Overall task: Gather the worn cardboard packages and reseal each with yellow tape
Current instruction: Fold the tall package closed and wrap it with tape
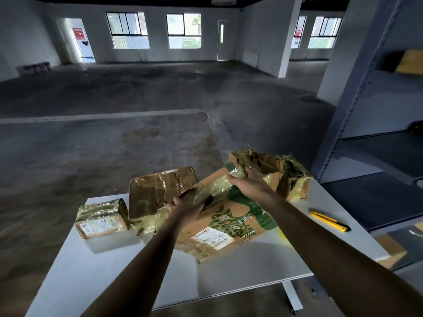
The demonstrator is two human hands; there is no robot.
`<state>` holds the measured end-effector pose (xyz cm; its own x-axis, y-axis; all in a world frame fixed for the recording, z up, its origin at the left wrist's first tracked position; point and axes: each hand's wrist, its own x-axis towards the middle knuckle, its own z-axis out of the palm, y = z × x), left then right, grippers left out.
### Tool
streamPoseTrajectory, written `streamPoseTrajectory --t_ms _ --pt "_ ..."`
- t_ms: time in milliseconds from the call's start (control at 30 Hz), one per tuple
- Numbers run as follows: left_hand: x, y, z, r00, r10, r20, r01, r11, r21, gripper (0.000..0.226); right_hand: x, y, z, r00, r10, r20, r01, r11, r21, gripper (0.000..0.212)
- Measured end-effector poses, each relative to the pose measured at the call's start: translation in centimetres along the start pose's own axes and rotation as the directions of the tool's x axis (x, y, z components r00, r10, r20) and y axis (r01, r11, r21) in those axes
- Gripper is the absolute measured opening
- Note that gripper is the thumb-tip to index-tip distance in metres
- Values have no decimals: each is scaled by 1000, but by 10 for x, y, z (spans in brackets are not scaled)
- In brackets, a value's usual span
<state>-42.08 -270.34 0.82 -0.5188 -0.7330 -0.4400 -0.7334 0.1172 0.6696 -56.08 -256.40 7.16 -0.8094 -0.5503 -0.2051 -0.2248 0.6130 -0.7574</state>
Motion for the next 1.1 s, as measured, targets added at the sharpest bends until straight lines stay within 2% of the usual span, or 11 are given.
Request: streamPoseTrajectory --t_ms 133,200,233,300,400,533,733,867,933,1033,1100 --pt "16 -32 -5 998 -65 0 65 997 48 146 6 20 -9 997 19 -73 -18 1000 8 65" --pt "26 -49 -6 993 -113 -20 112 994 -13 152 8 30 -12 995 37 -89 -32 998 61 61" --pt "28 -54 -7 990 -142 -8 142 987 -71 146 7 33 -14 994 38 -105 -29 996 85 57" --pt "25 -57 -8 991 -131 26 133 978 -160 109 5 40 -16 988 50 -145 -34 993 110 55" --pt "22 -54 -11 995 -69 -70 50 969 -240 66 3 49 -19 983 55 -177 -34 993 117 62" --pt "11 -37 -29 953 -55 -299 -24 967 -255 63 8 64 -11 978 109 -180 -85 987 139 63" --pt "5 -14 -68 812 134 -568 -153 988 14 53 18 77 17 991 118 -62 -111 989 103 58" --pt "-14 8 -72 740 297 -603 -342 939 43 54 14 80 38 995 97 19 -99 987 130 67" --pt "-18 17 -73 697 354 -623 -423 905 40 55 10 80 46 994 91 63 -98 988 122 55" --pt "-25 28 -69 716 428 -552 -497 868 29 49 2 73 50 985 41 165 -57 994 92 18" --pt "-27 32 -60 696 537 -477 -564 819 100 34 4 64 53 988 13 153 -41 982 182 24"
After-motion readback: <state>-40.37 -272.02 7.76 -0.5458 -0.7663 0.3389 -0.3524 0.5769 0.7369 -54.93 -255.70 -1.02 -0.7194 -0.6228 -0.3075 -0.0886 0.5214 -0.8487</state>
